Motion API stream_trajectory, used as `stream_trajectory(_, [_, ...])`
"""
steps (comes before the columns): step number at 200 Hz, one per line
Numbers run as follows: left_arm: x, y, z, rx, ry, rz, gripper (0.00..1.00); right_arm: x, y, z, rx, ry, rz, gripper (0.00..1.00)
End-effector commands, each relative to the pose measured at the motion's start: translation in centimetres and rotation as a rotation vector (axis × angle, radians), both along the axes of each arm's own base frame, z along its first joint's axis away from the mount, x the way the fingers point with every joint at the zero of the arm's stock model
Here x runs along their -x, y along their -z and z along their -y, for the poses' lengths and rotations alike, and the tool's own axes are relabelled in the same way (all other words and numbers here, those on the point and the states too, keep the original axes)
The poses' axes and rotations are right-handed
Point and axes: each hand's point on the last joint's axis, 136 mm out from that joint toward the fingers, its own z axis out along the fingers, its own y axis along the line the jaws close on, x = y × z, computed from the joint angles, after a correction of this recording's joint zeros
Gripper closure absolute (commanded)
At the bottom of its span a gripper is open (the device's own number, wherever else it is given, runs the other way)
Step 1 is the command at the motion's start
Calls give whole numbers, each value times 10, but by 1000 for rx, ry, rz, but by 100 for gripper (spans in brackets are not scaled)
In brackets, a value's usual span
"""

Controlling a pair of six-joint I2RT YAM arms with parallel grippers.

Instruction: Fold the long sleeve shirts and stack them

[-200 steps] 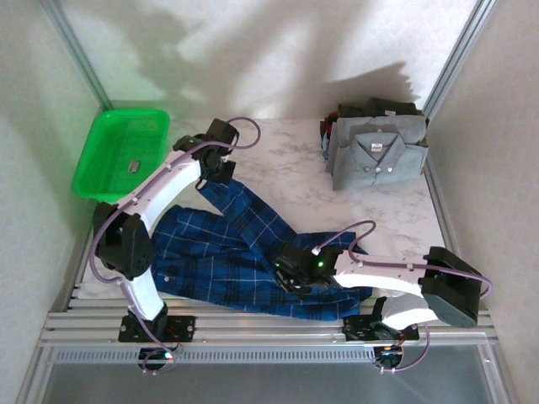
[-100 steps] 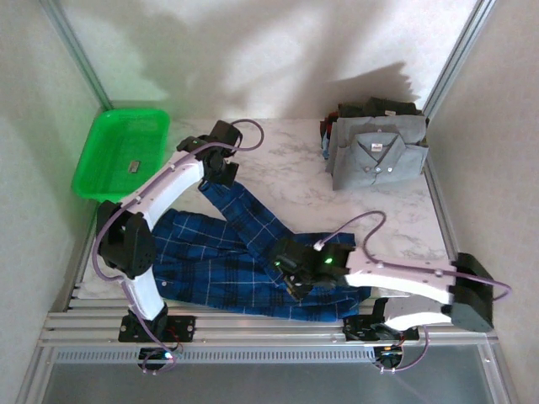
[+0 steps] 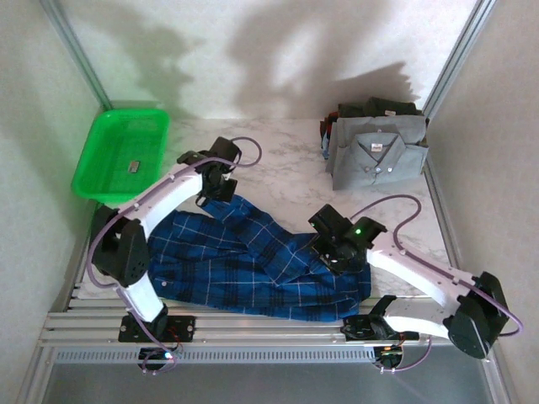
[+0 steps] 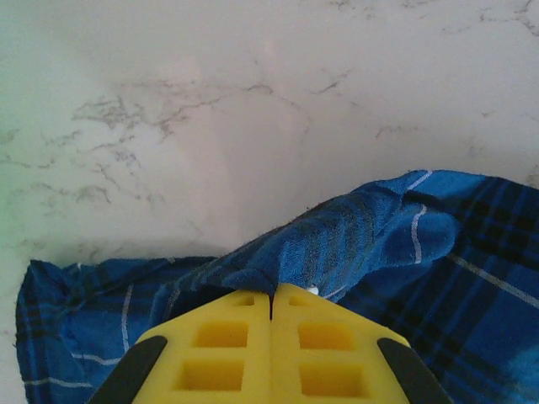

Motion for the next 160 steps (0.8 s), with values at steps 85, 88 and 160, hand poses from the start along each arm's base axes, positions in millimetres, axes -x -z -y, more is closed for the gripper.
stream_trajectory(85, [69, -16, -38, 75, -240, -112, 100, -11, 50, 28, 354, -203, -99, 76])
stream_trajectory(88, [71, -15, -43, 61, -252, -122, 100, -12, 50, 28, 365, -208, -98, 78])
stream_trajectory(160, [81, -56, -64, 39, -314, -128, 100, -38, 41, 43, 545, -305, -47, 96])
